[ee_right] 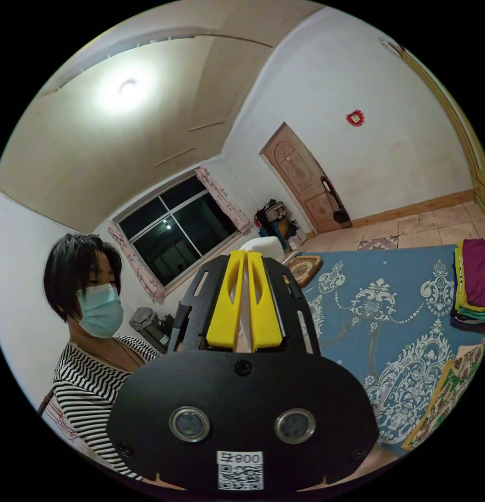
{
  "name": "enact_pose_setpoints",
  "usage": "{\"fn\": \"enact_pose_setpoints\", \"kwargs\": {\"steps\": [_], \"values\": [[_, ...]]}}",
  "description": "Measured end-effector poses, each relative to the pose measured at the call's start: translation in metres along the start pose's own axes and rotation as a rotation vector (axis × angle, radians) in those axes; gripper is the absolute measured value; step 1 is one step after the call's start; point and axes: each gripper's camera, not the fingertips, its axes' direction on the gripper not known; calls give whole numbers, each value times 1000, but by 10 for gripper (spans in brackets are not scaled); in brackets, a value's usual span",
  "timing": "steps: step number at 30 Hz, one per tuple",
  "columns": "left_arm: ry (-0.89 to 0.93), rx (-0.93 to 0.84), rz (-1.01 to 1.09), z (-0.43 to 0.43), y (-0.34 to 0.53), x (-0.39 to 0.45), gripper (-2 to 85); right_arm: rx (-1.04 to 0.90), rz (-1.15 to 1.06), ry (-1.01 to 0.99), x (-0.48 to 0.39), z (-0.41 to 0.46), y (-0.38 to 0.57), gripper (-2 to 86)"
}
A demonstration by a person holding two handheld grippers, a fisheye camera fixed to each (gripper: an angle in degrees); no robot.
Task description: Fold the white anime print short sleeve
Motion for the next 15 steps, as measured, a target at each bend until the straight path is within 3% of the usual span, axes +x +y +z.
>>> {"fn": "enact_pose_setpoints", "kwargs": {"steps": [15], "values": [[-77, 337, 254, -132, -165, 160, 18, 132, -88, -108, 6, -93, 46, 5]]}}
